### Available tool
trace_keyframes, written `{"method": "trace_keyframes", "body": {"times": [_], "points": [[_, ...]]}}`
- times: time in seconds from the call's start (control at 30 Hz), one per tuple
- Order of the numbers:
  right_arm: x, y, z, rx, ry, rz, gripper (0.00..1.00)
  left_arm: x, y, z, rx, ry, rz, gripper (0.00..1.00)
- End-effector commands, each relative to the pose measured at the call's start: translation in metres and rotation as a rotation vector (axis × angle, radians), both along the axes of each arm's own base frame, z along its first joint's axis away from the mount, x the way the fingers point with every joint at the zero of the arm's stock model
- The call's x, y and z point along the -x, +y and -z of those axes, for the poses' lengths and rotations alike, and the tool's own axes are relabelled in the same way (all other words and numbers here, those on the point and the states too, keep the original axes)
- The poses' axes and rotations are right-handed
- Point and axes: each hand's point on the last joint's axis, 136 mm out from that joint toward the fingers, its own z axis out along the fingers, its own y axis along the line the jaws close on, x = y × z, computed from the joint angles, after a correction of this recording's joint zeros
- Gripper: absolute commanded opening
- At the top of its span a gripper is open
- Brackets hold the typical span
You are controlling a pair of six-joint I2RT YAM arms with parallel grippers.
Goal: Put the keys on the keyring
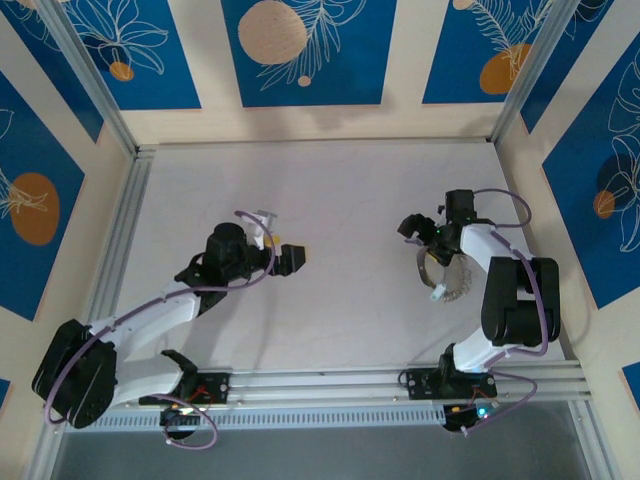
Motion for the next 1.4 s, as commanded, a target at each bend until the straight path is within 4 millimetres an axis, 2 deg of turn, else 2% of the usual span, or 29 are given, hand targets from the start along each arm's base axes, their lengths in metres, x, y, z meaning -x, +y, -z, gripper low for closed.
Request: {"method": "trace_keyframes", "body": {"times": [0.0, 0.1, 0.33, 0.47, 0.6, 0.7, 0.77, 0.87, 0.97, 1.13, 1.27, 1.37], "points": [[-0.008, -0.014, -0.012, 0.033, 0.000, 0.069, 0.99, 0.001, -0.002, -0.017, 0.040, -0.047, 0.011, 1.00], [-0.018, -0.003, -0.008, 0.044, 0.032, 0.023, 0.99, 0.000, 0.003, -0.015, 0.032, -0.046, -0.003, 1.00], [-0.031, 0.013, 0.016, 0.036, 0.087, 0.013, 0.99, -0.001, 0.022, -0.011, -0.030, -0.053, -0.061, 1.00], [-0.035, 0.014, 0.013, 0.063, 0.069, 0.011, 0.99, -0.002, 0.030, -0.016, -0.027, -0.071, -0.086, 1.00], [-0.036, 0.014, 0.010, 0.076, 0.066, -0.004, 0.99, -0.004, 0.030, -0.012, -0.028, -0.056, -0.089, 1.00], [-0.035, 0.013, -0.003, 0.132, 0.044, -0.046, 1.00, -0.003, 0.028, -0.012, -0.018, -0.049, -0.076, 1.00], [-0.034, 0.006, -0.016, 0.194, 0.024, -0.076, 0.99, -0.004, 0.028, -0.012, -0.017, -0.050, -0.078, 1.00], [-0.034, 0.000, -0.035, 0.257, 0.002, -0.128, 0.92, -0.004, 0.027, -0.010, -0.012, -0.044, -0.074, 1.00], [-0.037, -0.003, -0.043, 0.310, 0.032, -0.204, 0.90, -0.003, 0.023, -0.008, 0.000, -0.029, -0.055, 1.00], [-0.044, -0.030, -0.045, 0.393, 0.057, -0.213, 0.85, -0.001, 0.021, -0.008, 0.002, -0.022, -0.041, 1.00], [-0.051, -0.051, -0.033, 0.422, 0.107, -0.212, 0.76, 0.000, 0.023, -0.012, 0.000, -0.033, -0.044, 1.00], [-0.054, -0.059, -0.023, 0.447, 0.144, -0.225, 0.71, 0.000, 0.023, -0.011, 0.000, -0.032, -0.043, 1.00]]}}
